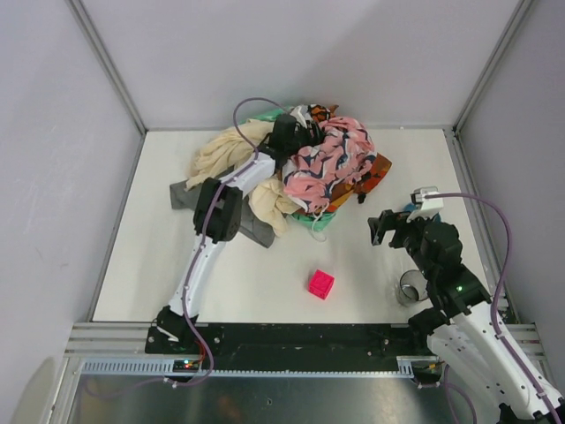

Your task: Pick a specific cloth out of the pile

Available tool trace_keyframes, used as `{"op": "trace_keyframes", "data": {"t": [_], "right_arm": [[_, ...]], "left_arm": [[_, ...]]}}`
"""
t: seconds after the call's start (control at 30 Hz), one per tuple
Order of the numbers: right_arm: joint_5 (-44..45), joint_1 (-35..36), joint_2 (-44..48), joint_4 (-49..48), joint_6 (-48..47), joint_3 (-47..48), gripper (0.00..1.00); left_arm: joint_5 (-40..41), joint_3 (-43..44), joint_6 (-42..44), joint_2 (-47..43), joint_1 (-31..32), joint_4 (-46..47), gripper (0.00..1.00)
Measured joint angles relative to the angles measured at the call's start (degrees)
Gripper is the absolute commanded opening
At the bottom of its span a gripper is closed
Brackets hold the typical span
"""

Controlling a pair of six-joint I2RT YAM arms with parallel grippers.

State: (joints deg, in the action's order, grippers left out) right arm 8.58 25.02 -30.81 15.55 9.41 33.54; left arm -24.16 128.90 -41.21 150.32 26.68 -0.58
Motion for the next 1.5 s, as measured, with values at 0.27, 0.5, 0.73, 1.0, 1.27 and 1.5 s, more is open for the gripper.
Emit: {"op": "trace_keyframes", "data": {"t": [0.27, 0.5, 0.73, 1.0, 1.27, 1.5], "right_arm": [[-0.1, 0.0, -1.3, 0.1, 0.2, 0.0, 0.99], [-0.9, 0.0, -1.6, 0.1, 0.9, 0.0, 0.99], [-1.7, 0.0, -2.4, 0.1, 1.1, 0.0, 0.99], [-2.0, 0.0, -3.3, 0.1, 1.3, 0.0, 0.99], [-2.0, 0.0, -3.9, 0.2, 1.3, 0.0, 0.99], [-1.9, 0.0, -4.9, 0.2, 1.3, 0.0, 0.99]], "left_arm": [[4.9, -9.3, 8.3, -16.1, 0.5, -10.5, 1.00], [15.8, -25.0, 16.5, -44.0, -0.7, -18.2, 1.00], [25.2, -47.1, 18.7, -69.6, -2.4, -18.5, 1.00], [27.6, -69.5, 15.6, -70.6, -11.4, -22.1, 1.00], [26.1, -70.7, 13.6, -57.3, -16.3, -21.0, 0.96], [23.5, -61.7, 10.6, -44.3, -19.1, -17.5, 0.93]]}}
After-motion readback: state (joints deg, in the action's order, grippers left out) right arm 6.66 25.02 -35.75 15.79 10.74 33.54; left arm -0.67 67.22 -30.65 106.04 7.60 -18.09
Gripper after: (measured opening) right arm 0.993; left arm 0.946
